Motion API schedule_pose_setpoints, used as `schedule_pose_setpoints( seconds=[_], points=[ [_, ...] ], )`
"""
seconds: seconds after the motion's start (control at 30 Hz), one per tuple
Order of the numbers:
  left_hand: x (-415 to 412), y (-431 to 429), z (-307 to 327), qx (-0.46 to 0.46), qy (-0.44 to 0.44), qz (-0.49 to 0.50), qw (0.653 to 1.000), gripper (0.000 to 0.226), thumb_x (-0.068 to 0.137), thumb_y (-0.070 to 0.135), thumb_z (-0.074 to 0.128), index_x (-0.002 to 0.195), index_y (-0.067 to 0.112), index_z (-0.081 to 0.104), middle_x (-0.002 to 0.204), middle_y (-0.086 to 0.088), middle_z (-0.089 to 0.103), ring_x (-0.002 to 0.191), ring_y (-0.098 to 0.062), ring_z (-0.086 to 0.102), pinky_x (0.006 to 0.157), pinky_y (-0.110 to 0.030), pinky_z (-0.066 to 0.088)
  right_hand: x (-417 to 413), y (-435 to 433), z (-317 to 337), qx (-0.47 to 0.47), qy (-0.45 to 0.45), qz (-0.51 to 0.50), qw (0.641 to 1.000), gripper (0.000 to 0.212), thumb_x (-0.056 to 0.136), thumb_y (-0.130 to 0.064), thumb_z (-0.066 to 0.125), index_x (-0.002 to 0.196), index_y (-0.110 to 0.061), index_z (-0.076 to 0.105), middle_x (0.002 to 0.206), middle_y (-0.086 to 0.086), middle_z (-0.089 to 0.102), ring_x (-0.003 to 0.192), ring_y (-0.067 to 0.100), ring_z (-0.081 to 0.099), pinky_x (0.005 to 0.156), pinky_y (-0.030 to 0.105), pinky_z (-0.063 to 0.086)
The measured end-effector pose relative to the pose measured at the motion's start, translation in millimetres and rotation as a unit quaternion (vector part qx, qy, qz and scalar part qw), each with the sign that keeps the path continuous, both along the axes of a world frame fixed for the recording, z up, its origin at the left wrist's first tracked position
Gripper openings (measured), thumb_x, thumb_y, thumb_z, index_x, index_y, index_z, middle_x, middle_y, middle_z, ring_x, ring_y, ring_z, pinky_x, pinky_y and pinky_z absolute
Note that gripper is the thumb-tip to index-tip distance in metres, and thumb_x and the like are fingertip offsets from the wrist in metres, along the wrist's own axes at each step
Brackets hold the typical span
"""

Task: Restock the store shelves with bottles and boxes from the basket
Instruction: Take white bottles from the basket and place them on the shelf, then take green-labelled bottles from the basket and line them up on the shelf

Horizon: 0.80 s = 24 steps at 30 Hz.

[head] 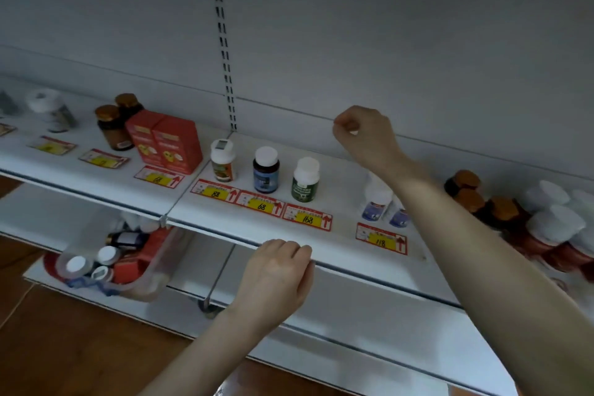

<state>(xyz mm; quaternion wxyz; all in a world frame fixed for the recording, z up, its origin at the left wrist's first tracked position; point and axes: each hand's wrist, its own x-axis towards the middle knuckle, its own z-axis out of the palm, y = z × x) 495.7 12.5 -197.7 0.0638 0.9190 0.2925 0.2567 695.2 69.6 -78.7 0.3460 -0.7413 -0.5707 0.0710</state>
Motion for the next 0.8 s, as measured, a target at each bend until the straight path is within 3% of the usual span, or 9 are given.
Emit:
schedule_pose_setpoints(
  seconds=[0.13, 0.27, 0.37, 0.5, 0.6, 0.7, 0.8],
  points=[
    [-65, 10, 2, 0.007, -0.007, 0.052, 0.999, 0.026, 0.083, 0.022, 0.045, 0.07, 0.011, 0.065, 0.061, -0.003, 0.059, 0.054, -0.023, 0.056, 0.048, -0.028, 0.045, -87, 20, -11, -0.016, 0.0, 0.072, 0.997, 0.018, 0.091, -0.016, 0.052, 0.102, -0.009, 0.064, 0.108, 0.006, 0.066, 0.099, 0.019, 0.059, 0.08, 0.021, 0.041],
    [-154, 23, -3, 0.008, -0.004, 0.106, 0.994, 0.026, 0.081, 0.024, 0.046, 0.068, 0.011, 0.065, 0.059, -0.003, 0.056, 0.052, -0.024, 0.055, 0.047, -0.029, 0.046, -185, 44, -33, -0.014, 0.018, 0.139, 0.99, 0.017, 0.088, -0.013, 0.053, 0.094, -0.005, 0.067, 0.093, 0.009, 0.068, 0.085, 0.019, 0.061, 0.078, 0.029, 0.047],
    [-231, 31, -9, 0.01, 0.015, 0.136, 0.99, 0.026, 0.081, 0.023, 0.045, 0.068, 0.01, 0.064, 0.06, -0.004, 0.057, 0.052, -0.023, 0.055, 0.047, -0.028, 0.044, -262, 59, -49, -0.024, 0.021, 0.163, 0.986, 0.015, 0.089, -0.015, 0.053, 0.095, -0.009, 0.066, 0.095, 0.003, 0.067, 0.084, 0.011, 0.055, 0.073, 0.024, 0.042],
    [-329, 39, -17, 0.009, 0.045, 0.168, 0.985, 0.029, 0.081, 0.023, 0.042, 0.07, 0.01, 0.065, 0.061, -0.004, 0.059, 0.052, -0.023, 0.056, 0.047, -0.026, 0.043, -354, 72, -75, -0.053, 0.02, 0.19, 0.98, 0.019, 0.089, -0.015, 0.053, 0.1, -0.006, 0.066, 0.101, 0.008, 0.068, 0.094, 0.02, 0.06, 0.074, 0.023, 0.04],
    [-385, 46, -28, -0.014, 0.063, 0.204, 0.977, 0.031, 0.08, 0.025, 0.041, 0.071, 0.009, 0.066, 0.062, -0.004, 0.061, 0.054, -0.023, 0.058, 0.045, -0.026, 0.046, -403, 79, -98, -0.087, 0.027, 0.202, 0.975, 0.017, 0.088, -0.014, 0.054, 0.097, -0.007, 0.066, 0.097, 0.01, 0.068, 0.088, 0.022, 0.061, 0.07, 0.025, 0.04],
    [-424, 58, -46, -0.046, 0.081, 0.225, 0.97, 0.032, 0.081, 0.027, 0.041, 0.067, 0.009, 0.063, 0.057, -0.003, 0.056, 0.05, -0.022, 0.054, 0.043, -0.027, 0.042, -435, 89, -123, -0.128, 0.02, 0.207, 0.97, 0.019, 0.088, -0.014, 0.053, 0.099, -0.005, 0.065, 0.101, 0.011, 0.068, 0.096, 0.024, 0.061, 0.072, 0.023, 0.037],
    [-451, 76, -65, -0.071, 0.094, 0.227, 0.967, 0.033, 0.083, 0.027, 0.039, 0.066, 0.01, 0.062, 0.056, -0.002, 0.054, 0.05, -0.02, 0.053, 0.043, -0.028, 0.043, -454, 104, -152, -0.167, 0.025, 0.211, 0.963, 0.018, 0.088, -0.012, 0.053, 0.098, -0.003, 0.064, 0.098, 0.016, 0.068, 0.094, 0.029, 0.061, 0.076, 0.032, 0.043]
  ],
)
